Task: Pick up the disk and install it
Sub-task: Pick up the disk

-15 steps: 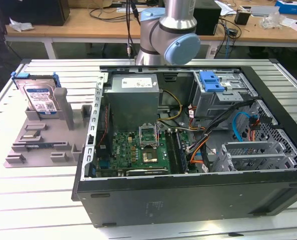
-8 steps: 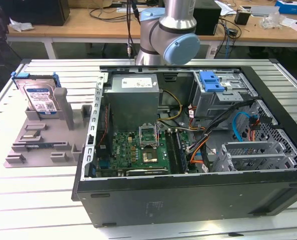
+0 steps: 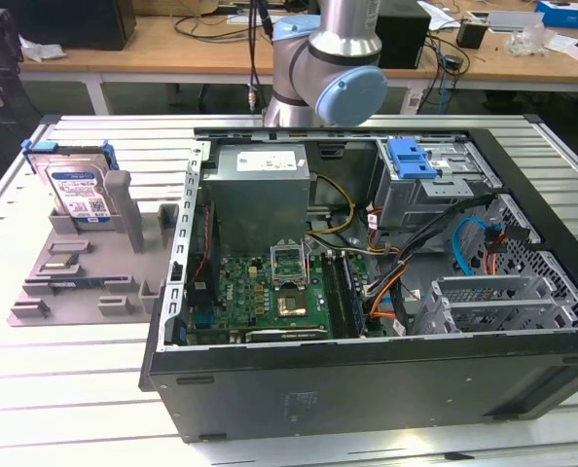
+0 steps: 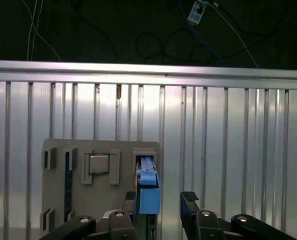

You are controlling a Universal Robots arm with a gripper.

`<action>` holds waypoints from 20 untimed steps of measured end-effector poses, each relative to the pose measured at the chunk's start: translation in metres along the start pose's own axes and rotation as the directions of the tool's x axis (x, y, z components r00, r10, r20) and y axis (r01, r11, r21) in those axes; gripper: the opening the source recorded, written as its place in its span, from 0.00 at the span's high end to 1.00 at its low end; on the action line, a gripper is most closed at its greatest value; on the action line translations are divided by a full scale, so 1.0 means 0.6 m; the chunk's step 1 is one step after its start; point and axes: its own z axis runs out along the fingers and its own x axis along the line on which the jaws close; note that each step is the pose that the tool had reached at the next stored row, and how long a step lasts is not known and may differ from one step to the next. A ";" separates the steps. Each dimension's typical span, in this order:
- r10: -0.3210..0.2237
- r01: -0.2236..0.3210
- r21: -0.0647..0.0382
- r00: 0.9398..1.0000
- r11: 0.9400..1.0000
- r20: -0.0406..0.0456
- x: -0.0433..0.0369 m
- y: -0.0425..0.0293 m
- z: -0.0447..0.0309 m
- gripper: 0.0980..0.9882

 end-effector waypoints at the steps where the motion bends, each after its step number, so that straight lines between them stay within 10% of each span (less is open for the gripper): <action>1: 0.000 0.000 0.000 1.000 1.000 0.000 -0.003 -0.001 0.001 0.57; 11: -0.001 0.001 -0.004 1.000 1.000 -0.001 -0.019 -0.008 0.034 0.57; 14: -0.002 0.002 -0.005 1.000 1.000 -0.029 -0.018 -0.010 0.043 0.57; 20: -0.002 0.002 -0.005 0.999 1.000 -0.033 0.006 -0.011 0.051 0.57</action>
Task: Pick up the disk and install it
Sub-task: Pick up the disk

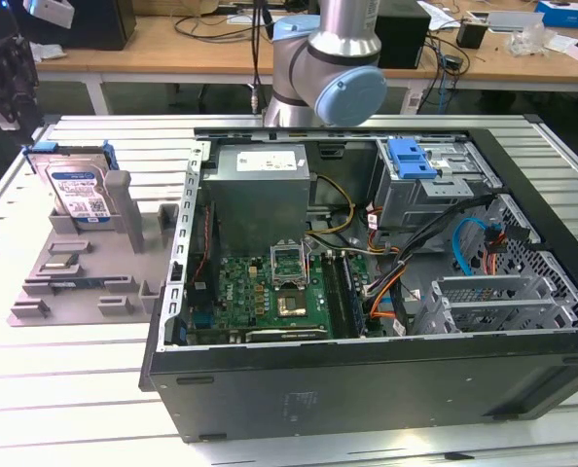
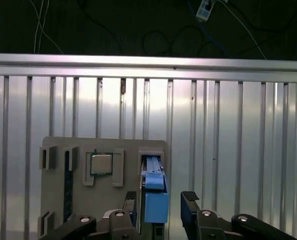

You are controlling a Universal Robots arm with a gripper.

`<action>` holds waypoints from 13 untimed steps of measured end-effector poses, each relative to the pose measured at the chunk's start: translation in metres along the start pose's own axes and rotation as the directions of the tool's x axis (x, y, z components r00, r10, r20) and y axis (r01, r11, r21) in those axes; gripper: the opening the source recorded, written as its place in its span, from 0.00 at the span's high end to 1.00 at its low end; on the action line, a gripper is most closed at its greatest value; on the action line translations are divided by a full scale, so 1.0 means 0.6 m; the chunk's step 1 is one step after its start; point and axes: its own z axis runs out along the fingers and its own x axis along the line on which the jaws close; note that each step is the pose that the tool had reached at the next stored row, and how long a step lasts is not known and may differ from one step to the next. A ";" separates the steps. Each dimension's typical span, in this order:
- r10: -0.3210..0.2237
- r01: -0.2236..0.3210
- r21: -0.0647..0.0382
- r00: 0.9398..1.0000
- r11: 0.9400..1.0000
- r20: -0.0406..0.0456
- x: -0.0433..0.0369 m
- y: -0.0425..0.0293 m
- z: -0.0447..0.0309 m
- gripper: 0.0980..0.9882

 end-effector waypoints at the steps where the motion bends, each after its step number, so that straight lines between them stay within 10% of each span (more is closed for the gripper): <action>1: 0.000 0.000 0.000 1.000 1.000 0.000 0.005 -0.002 0.002 0.57; 5: 0.000 0.000 -0.001 1.000 1.000 0.000 0.009 -0.024 0.017 0.57; 13: 0.004 -0.004 -0.002 1.000 1.000 -0.001 0.003 -0.031 0.040 0.57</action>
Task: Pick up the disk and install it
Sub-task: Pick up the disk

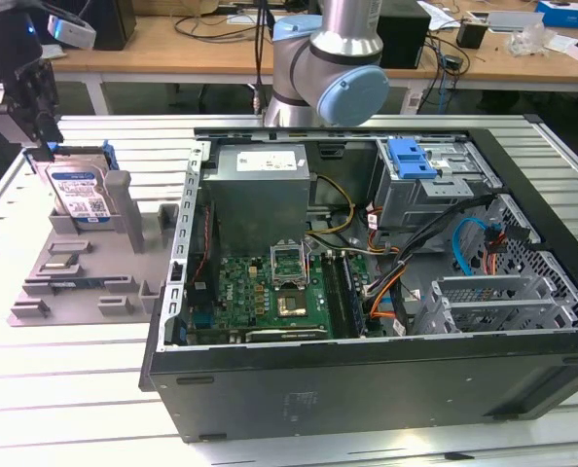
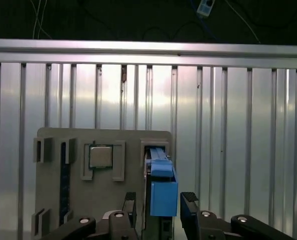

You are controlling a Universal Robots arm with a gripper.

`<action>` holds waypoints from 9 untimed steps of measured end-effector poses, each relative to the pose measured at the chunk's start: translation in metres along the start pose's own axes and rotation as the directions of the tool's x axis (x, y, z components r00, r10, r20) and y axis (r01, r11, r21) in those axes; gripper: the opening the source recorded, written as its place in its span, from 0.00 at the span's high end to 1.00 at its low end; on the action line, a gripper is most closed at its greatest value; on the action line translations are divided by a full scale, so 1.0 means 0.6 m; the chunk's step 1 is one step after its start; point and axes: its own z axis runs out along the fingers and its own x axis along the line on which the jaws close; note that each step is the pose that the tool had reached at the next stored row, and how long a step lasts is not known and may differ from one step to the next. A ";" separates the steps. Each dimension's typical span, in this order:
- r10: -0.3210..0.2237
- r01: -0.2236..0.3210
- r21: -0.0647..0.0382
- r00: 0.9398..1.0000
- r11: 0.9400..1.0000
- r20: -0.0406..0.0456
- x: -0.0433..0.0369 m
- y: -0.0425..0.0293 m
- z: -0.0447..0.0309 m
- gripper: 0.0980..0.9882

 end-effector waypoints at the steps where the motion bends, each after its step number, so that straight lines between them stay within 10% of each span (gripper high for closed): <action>1: 0.000 0.000 0.000 1.000 1.000 -0.002 0.000 -0.002 0.004 0.57; 9: 0.000 0.000 0.000 1.000 1.000 -0.010 -0.006 -0.011 0.031 0.57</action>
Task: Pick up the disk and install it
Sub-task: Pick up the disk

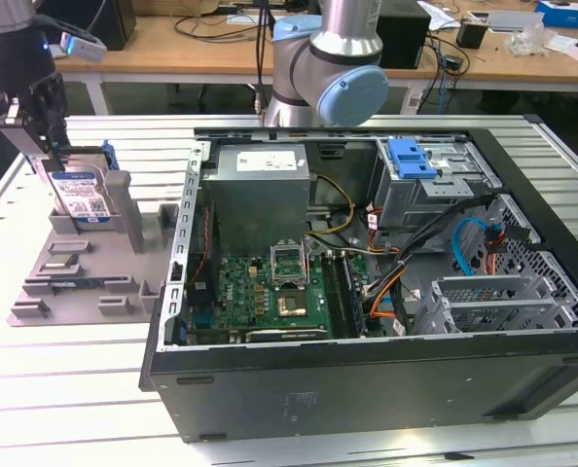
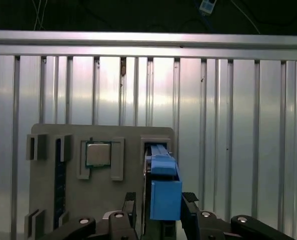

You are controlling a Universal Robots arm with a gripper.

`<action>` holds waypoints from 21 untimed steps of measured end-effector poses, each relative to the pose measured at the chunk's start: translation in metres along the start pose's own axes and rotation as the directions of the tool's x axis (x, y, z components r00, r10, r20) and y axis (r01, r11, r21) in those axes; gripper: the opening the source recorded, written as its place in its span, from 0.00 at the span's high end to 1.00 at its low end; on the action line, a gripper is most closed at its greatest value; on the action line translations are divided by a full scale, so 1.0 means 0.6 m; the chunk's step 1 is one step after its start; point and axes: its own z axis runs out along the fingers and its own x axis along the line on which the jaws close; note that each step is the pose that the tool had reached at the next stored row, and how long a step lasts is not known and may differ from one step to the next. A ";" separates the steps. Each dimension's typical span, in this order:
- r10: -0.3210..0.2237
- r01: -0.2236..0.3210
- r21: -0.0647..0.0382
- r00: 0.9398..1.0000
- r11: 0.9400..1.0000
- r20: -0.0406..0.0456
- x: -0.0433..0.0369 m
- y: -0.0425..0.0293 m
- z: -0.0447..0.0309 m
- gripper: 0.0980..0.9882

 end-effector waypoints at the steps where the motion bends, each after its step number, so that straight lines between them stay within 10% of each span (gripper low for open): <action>1: 0.000 0.000 0.000 1.000 1.000 0.000 -0.003 0.000 0.006 0.57; 4: 0.000 0.000 0.000 1.000 1.000 -0.001 -0.003 0.000 0.027 0.57; 21: 0.000 0.000 0.000 1.000 1.000 -0.001 -0.003 0.000 0.030 0.70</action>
